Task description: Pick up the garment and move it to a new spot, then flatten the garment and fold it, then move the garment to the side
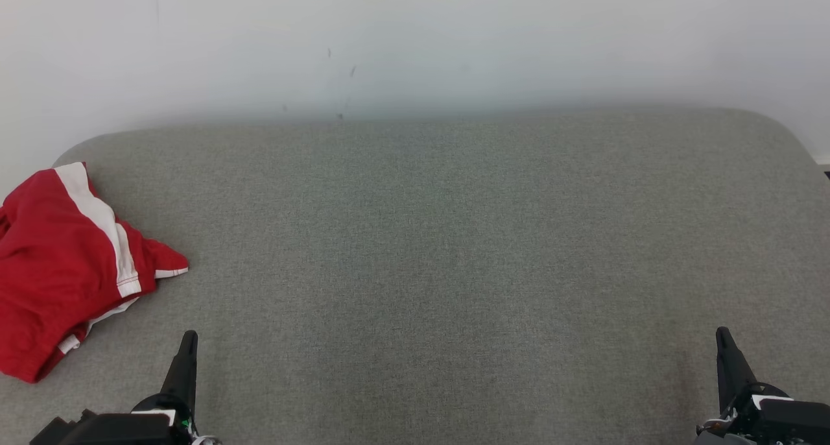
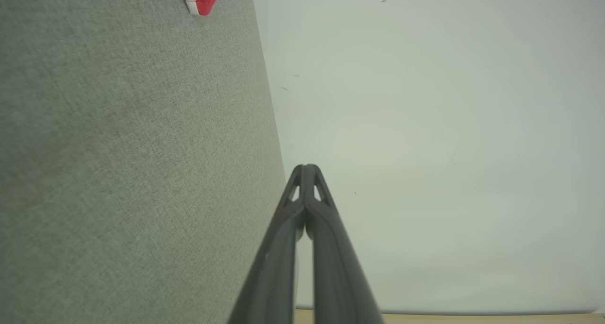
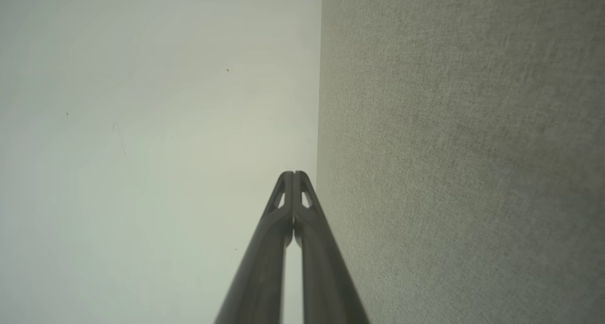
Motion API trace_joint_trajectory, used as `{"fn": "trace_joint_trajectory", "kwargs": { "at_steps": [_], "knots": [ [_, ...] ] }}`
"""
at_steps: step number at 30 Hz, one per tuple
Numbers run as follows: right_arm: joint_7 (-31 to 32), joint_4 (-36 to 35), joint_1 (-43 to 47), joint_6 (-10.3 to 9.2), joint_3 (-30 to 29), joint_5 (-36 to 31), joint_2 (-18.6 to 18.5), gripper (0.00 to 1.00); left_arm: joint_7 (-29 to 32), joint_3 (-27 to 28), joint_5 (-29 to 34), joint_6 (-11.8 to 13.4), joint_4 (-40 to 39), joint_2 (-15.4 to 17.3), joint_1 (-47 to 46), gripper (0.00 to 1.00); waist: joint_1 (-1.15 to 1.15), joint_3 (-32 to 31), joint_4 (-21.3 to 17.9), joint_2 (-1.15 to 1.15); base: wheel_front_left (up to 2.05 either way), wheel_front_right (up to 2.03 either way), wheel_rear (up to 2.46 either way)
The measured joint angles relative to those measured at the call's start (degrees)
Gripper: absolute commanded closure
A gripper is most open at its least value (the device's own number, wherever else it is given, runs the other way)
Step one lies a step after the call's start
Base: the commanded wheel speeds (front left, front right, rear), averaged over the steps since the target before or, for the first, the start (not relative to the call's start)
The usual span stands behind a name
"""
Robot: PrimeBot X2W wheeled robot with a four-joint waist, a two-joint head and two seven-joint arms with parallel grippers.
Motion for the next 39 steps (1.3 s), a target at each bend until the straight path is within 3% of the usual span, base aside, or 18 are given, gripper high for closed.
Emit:
{"fn": "trace_joint_trajectory", "kwargs": {
  "at_steps": [39],
  "knots": [
    [0.0, 0.0, 0.0, 0.00, 0.0, 0.0, 0.0, 1.00, 0.0, 0.0, 0.0, 0.0, 0.0, 0.0, 0.0, 1.00, 0.00, 0.0, 0.0, 0.00, 0.00, 0.00, 0.00]
  ]
}}
